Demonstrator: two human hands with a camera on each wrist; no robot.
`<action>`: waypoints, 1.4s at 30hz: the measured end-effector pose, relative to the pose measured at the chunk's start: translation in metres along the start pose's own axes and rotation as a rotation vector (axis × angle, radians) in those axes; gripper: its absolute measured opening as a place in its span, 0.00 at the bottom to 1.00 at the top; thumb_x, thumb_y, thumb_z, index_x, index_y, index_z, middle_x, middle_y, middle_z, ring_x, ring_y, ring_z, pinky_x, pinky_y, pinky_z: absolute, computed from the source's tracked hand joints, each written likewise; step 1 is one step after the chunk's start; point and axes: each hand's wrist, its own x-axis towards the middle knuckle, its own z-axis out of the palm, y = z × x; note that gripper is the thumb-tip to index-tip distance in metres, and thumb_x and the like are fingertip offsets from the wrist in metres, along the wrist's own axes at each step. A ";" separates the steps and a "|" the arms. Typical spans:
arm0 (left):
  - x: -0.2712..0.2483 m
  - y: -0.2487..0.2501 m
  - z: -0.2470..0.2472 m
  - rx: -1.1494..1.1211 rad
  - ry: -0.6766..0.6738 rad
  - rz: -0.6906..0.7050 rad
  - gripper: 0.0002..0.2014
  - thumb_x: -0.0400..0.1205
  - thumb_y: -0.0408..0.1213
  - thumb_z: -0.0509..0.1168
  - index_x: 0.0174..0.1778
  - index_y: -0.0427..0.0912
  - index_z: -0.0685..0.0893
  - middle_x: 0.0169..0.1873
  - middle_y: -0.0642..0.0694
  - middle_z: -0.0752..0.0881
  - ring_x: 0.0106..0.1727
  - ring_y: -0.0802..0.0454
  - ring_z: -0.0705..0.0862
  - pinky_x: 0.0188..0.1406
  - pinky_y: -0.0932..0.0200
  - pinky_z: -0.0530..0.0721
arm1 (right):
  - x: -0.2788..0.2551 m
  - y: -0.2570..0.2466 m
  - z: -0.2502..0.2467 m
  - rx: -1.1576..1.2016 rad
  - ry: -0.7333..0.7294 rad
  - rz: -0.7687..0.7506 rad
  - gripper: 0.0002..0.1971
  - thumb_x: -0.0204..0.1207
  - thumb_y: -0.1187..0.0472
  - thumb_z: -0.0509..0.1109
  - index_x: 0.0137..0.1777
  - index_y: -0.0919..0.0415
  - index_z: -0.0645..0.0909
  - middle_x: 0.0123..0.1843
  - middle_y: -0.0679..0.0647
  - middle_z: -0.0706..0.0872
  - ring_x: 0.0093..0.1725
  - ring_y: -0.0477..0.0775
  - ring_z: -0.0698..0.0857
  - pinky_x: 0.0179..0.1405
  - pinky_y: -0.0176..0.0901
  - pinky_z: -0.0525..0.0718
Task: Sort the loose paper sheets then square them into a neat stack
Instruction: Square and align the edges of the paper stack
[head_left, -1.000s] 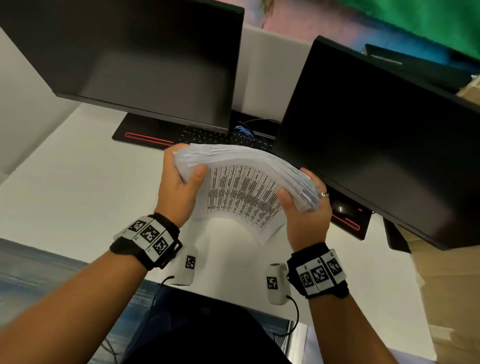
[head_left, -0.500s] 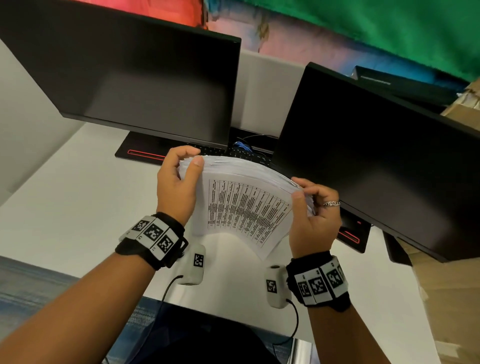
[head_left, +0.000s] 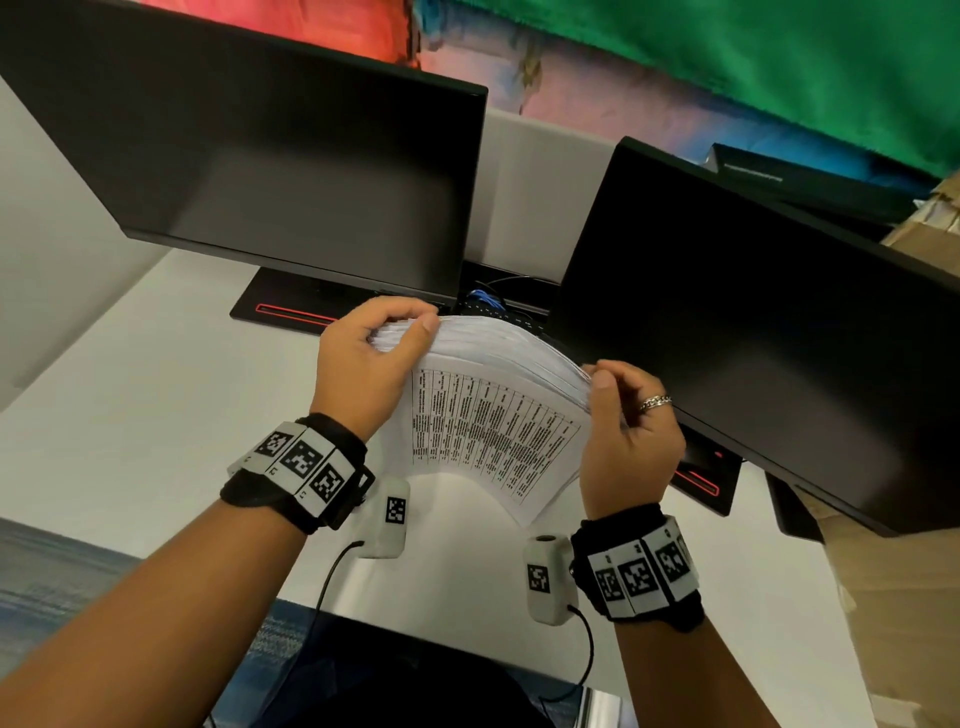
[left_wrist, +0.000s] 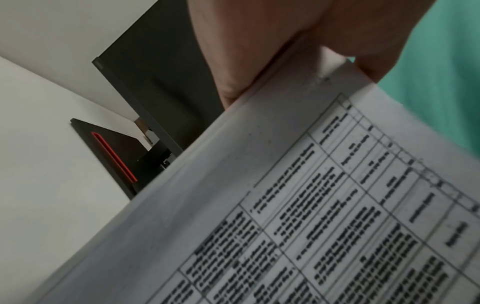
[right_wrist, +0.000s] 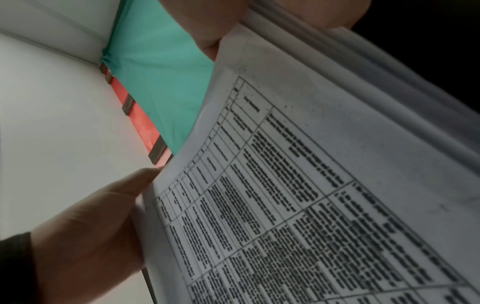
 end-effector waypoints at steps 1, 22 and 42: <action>0.000 0.001 -0.001 0.019 -0.016 0.011 0.04 0.81 0.37 0.74 0.49 0.45 0.91 0.46 0.53 0.91 0.48 0.63 0.87 0.49 0.72 0.81 | -0.001 0.000 0.000 -0.005 -0.010 -0.005 0.07 0.79 0.62 0.72 0.49 0.47 0.84 0.42 0.34 0.88 0.42 0.43 0.89 0.38 0.32 0.86; 0.005 0.005 0.000 0.046 -0.007 0.015 0.04 0.80 0.30 0.68 0.41 0.43 0.84 0.40 0.46 0.89 0.44 0.52 0.86 0.50 0.54 0.86 | -0.003 0.003 -0.002 -0.110 0.022 -0.020 0.11 0.78 0.69 0.71 0.43 0.49 0.84 0.34 0.39 0.86 0.34 0.40 0.87 0.31 0.32 0.84; -0.007 -0.034 -0.025 -0.093 -0.320 -0.149 0.18 0.68 0.42 0.79 0.52 0.39 0.90 0.47 0.47 0.93 0.48 0.51 0.92 0.50 0.52 0.90 | 0.000 0.021 -0.044 0.312 -0.246 0.273 0.48 0.52 0.58 0.88 0.73 0.48 0.70 0.64 0.58 0.86 0.60 0.56 0.89 0.53 0.52 0.91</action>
